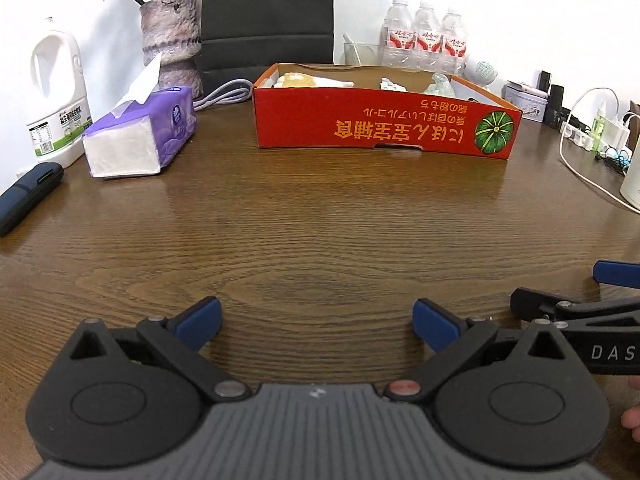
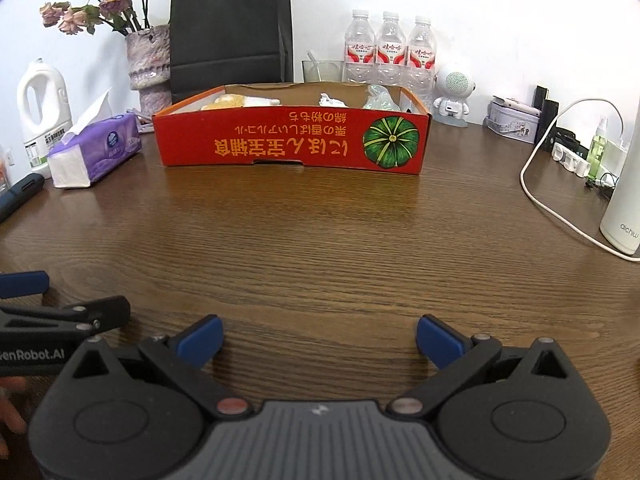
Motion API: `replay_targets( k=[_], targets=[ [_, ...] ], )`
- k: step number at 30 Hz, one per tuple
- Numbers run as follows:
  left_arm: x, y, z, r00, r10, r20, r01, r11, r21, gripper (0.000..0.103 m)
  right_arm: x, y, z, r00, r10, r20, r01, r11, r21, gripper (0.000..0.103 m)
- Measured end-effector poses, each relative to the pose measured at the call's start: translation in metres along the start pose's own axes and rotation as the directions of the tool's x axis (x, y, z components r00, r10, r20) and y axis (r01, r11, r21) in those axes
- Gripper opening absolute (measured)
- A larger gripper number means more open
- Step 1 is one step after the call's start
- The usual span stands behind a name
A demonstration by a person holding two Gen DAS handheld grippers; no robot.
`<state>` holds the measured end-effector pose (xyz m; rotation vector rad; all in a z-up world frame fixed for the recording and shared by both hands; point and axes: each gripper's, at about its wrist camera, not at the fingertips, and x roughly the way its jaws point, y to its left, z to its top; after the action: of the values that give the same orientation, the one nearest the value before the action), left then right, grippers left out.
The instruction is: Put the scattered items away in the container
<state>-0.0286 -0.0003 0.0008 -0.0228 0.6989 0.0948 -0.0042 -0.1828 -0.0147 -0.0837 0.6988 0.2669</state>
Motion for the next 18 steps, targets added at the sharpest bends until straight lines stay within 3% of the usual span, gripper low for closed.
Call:
replay_targets(
  k=[18],
  targets=[
    [-0.0011, 0.0023, -0.0006, 1.0, -0.026, 0.01, 0.026, 1.0, -0.018, 0.103, 0.0002, -0.0004, 0.0001, 1.0, -0.001, 0.0, 0.001, 1.0, -0.001, 0.103]
  ],
)
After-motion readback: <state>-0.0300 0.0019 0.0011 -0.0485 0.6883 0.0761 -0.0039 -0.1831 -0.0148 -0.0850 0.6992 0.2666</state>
